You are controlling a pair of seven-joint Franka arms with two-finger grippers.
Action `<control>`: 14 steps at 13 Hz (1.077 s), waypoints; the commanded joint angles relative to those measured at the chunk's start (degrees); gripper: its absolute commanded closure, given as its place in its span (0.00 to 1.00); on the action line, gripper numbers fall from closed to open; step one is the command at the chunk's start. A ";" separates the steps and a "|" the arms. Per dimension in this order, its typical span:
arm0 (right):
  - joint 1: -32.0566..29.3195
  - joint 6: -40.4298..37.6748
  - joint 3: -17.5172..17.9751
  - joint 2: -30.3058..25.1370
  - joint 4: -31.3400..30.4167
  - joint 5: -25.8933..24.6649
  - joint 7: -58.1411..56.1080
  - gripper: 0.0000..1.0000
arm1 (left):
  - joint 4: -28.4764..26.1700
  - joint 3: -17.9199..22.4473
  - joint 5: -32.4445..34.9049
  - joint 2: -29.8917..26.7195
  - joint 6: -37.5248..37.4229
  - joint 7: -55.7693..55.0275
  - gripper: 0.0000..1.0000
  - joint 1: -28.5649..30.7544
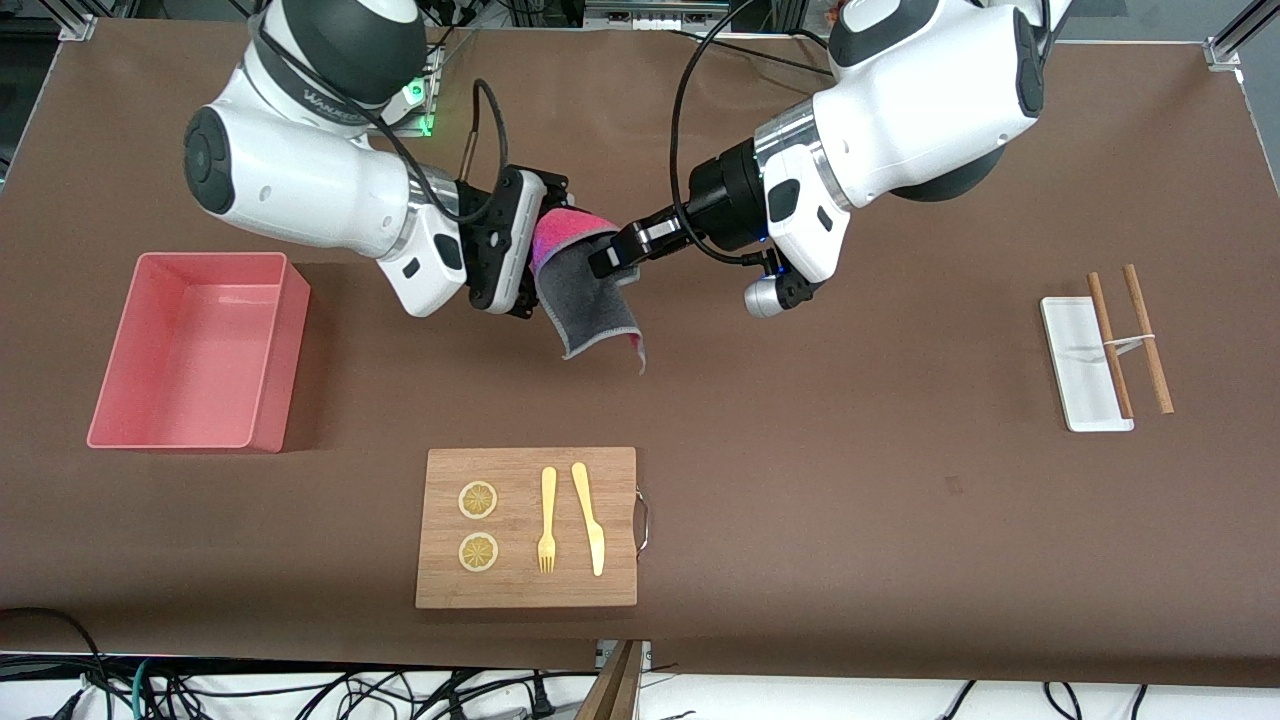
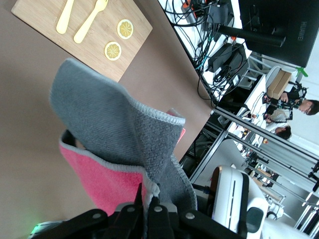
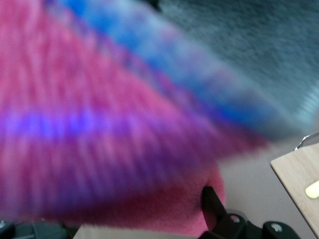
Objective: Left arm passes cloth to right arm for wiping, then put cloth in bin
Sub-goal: 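Grasp the cloth with the right gripper and open the left gripper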
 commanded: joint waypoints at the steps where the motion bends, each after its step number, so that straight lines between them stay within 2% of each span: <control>1: 1.08 2.06 -0.35 1.13 0.65 1.40 0.17 0.00 | 1.04 0.79 -0.83 0.31 0.60 -1.40 1.00 -0.57; 3: 1.61 3.20 -0.35 1.49 0.83 1.05 0.08 0.01 | 1.04 0.88 -0.74 0.40 0.60 -1.40 1.00 -0.57; 4: 1.78 3.98 -0.35 1.49 0.83 0.96 0.08 0.18 | 0.95 0.79 -0.74 0.40 0.60 -1.40 1.00 -0.57; 5: 2.04 4.69 -0.35 1.49 0.83 0.87 0.00 0.44 | 0.95 0.88 -0.74 0.40 0.60 -1.40 1.00 -0.57; 6: 2.05 4.87 -0.35 1.49 0.83 0.79 0.08 0.76 | 0.95 0.88 -0.74 0.40 0.60 -1.40 1.00 -0.57; 7: 2.05 4.87 -0.44 1.49 0.83 0.61 0.08 0.92 | 0.95 0.88 -0.65 0.40 0.60 -1.40 1.00 -0.57; 8: 1.96 4.78 -0.44 1.49 0.83 -0.26 -0.09 1.00 | 0.95 0.97 -0.65 0.40 0.60 -1.40 1.00 -0.65; 13: -0.58 0.84 -0.87 1.40 0.57 -1.41 0.35 1.00 | 0.86 0.88 0.58 0.40 0.60 -1.40 1.00 -0.65; 14: -1.37 -0.48 -0.96 1.49 0.39 -1.67 0.35 1.00 | 0.78 0.88 0.67 0.40 0.43 -1.40 0.51 -0.57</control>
